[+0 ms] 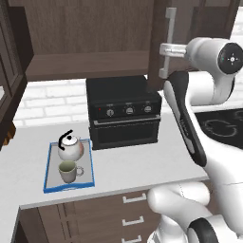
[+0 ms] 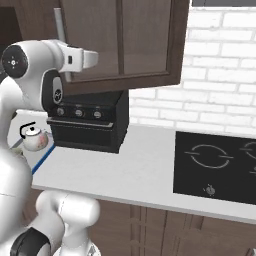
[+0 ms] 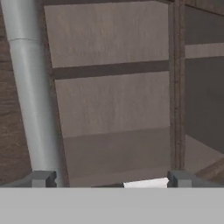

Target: Pick the kettle from the counter and place it on the tray. Then pick the mug from the cabinet and place it on the tray. Then close the cabinet doors.

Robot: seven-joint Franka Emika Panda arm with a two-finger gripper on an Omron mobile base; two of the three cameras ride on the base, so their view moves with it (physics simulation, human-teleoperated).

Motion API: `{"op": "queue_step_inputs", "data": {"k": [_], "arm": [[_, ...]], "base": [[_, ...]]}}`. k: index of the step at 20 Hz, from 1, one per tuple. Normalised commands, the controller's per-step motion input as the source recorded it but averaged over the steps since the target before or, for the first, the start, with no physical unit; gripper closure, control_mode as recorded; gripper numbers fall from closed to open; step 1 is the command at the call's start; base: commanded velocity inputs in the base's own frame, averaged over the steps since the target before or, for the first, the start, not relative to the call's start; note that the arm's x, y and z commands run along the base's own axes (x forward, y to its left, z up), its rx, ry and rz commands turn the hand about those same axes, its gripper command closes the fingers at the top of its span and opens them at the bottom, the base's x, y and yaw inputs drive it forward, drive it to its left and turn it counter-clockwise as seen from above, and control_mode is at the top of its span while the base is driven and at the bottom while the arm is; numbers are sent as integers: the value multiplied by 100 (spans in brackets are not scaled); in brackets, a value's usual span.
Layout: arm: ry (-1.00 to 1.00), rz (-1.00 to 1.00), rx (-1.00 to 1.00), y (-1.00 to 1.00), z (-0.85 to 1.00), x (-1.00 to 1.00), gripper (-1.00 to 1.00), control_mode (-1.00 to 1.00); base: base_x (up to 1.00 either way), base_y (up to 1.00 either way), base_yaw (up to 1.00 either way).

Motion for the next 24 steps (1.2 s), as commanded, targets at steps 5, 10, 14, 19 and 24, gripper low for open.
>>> {"op": "queue_step_inputs", "data": {"k": [5,10,14,19,24], "arm": [[2,0,-6,10,-12,85,-100,-100],[5,0,-1,4,-10,78,-100,-100],[4,0,-3,0,-12,66,-100,-100],[4,0,-1,0,-12,70,-100,-100],[2,0,0,-3,-19,52,-100,-100]], "base": [[0,0,0],[0,0,0],[0,0,0],[0,0,0],[0,0,0]]}}
